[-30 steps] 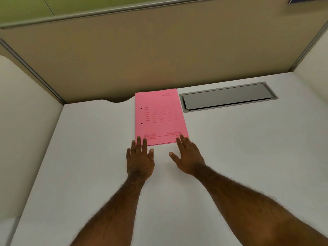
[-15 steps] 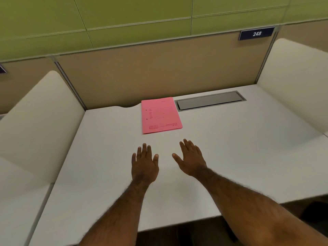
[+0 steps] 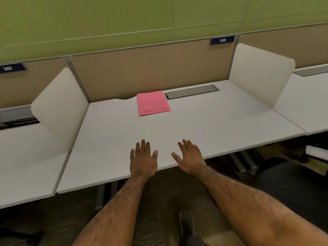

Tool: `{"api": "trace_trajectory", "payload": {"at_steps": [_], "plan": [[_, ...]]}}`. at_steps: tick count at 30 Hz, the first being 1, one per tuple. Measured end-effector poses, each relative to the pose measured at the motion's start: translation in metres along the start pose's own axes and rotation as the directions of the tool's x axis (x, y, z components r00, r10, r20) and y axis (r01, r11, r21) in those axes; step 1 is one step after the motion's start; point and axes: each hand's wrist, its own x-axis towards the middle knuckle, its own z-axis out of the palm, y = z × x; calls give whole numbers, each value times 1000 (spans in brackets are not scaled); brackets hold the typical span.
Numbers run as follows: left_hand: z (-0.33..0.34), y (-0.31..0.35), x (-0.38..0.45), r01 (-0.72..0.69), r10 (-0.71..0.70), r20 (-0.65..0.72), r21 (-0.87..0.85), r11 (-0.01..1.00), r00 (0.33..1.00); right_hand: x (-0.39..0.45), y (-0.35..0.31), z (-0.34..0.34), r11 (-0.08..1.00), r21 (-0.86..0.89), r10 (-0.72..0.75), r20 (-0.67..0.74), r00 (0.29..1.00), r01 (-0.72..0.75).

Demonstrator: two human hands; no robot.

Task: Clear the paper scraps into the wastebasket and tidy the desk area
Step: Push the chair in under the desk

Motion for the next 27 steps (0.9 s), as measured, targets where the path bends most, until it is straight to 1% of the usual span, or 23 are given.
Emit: {"api": "trace_trajectory", "payload": {"at_steps": [4,8,14,20,24,27], "plan": [[-13,11,-44,-20,20,-6,-19,1000,1000,-47,1,-15,1000,-12,23,-25,999,-23],[-23,29,-73,-34,32,-46,-41,999,998,-81,8,-32,1000,-22,15,-33,999,-16],[-32,72,-109,-42,36,-89,-68,997,995,-120,41,-62,1000,-17,-5,-76,997,4],[-13,155,-162,-79,71,-101,-82,994,992,-184,118,-87,1000,-6,-18,-129,992,17],[15,236,-214,-101,87,-112,-127,987,990,-238,191,-100,999,-20,-37,-140,989,34],[29,304,-251,-151,137,-116,-123,981,984,-273,249,-126,999,-22,-30,-185,982,26]]}}
